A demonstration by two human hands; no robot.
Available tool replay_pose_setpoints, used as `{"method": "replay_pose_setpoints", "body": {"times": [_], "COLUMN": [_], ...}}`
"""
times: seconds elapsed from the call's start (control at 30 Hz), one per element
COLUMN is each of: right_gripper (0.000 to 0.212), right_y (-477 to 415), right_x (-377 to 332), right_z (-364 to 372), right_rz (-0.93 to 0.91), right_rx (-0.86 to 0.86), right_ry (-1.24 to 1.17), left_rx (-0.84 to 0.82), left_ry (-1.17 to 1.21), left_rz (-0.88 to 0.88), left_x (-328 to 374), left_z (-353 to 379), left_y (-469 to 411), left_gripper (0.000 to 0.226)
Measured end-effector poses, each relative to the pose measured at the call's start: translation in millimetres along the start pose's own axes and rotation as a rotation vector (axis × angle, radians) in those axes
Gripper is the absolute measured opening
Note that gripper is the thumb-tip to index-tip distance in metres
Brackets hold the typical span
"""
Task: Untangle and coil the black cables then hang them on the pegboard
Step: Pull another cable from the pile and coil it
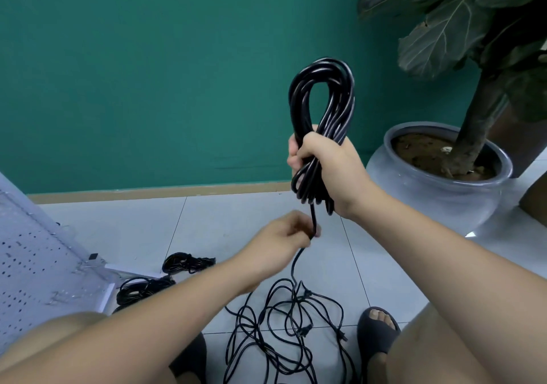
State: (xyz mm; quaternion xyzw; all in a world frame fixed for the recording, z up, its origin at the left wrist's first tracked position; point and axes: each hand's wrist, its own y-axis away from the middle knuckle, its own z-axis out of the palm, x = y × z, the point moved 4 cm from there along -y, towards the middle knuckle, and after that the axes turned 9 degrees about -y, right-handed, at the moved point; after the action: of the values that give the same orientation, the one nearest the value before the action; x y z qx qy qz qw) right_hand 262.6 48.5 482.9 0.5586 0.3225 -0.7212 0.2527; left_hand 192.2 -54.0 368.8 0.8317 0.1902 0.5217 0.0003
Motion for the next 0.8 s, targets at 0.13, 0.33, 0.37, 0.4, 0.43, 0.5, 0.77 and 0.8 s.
{"method": "replay_pose_setpoints", "body": {"times": [0.13, 0.33, 0.37, 0.4, 0.43, 0.5, 0.77, 0.8], "right_gripper": [0.027, 0.048, 0.059, 0.068, 0.073, 0.076, 0.081, 0.082], "right_y": [-5.7, -15.6, -17.4, -18.7, -19.2, -19.6, -8.0, -4.2], "right_x": [-3.8, -0.6, 1.2, 3.0, 4.1, 6.1, 17.5, 20.0], "right_z": [-14.4, -35.5, -38.5, -41.0, -42.6, -43.8, -16.7, -11.1], "right_rz": [-0.05, -0.087, -0.084, -0.08, -0.077, -0.087, -0.031, -0.032], "right_rx": [0.155, 0.302, 0.313, 0.32, 0.319, 0.294, 0.019, -0.014], "right_ry": [0.03, 0.229, 0.263, 0.301, 0.345, 0.438, 0.662, 0.652], "left_rx": [-0.142, -0.032, 0.005, 0.042, 0.074, 0.145, 0.435, 0.472], "left_ry": [-0.012, -0.204, -0.228, -0.244, -0.248, -0.243, -0.141, -0.134], "left_rz": [-0.016, 0.189, 0.225, 0.251, 0.268, 0.293, 0.414, 0.429], "left_x": [-8.2, 19.5, 24.8, 28.7, 33.8, 42.3, 70.2, 71.8], "left_z": [26.1, 16.9, 11.9, 6.1, -1.0, -17.8, -92.2, -99.5], "left_y": [15.7, 35.0, 38.5, 40.9, 43.4, 46.3, 58.8, 59.7], "left_gripper": [0.015, 0.014, 0.014, 0.014, 0.015, 0.015, 0.025, 0.022]}}
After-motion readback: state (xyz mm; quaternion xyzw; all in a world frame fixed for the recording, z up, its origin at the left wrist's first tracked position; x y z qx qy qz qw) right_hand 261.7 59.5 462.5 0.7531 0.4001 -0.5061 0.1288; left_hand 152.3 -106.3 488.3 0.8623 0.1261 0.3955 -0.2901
